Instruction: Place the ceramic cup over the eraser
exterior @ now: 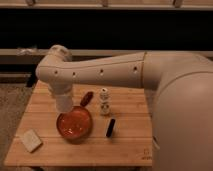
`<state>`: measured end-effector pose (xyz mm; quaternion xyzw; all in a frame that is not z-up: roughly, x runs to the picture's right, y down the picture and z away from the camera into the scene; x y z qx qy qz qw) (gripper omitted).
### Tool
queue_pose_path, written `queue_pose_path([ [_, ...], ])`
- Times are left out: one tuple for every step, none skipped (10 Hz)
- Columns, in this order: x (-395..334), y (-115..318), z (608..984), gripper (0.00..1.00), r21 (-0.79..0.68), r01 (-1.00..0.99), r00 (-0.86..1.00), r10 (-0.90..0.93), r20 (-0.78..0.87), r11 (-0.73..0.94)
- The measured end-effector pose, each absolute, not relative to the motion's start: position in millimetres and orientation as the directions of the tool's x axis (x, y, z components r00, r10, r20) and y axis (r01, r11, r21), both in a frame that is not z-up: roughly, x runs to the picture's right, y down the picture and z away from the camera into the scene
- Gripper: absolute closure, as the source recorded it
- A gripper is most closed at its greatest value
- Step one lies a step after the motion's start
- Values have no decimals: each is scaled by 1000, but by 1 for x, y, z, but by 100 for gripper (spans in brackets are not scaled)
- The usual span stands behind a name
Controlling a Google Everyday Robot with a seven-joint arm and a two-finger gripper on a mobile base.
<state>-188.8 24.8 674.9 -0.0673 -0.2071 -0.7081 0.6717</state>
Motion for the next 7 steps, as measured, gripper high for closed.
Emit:
queue_pose_path([
  [-173,22,671,100,176,984,-54,-928,369,13],
  [-159,19,667,100,145,989,-20,-930,367,36],
  [-149,16,666,100,118,991,8,-930,367,56],
  [-141,15,665,100,95,993,31,-929,368,71],
  [-129,14,662,100,73,994,53,-928,370,86],
  [-115,16,660,100,44,994,73,-925,374,96],
  [-99,18,656,100,17,993,101,-921,377,116],
])
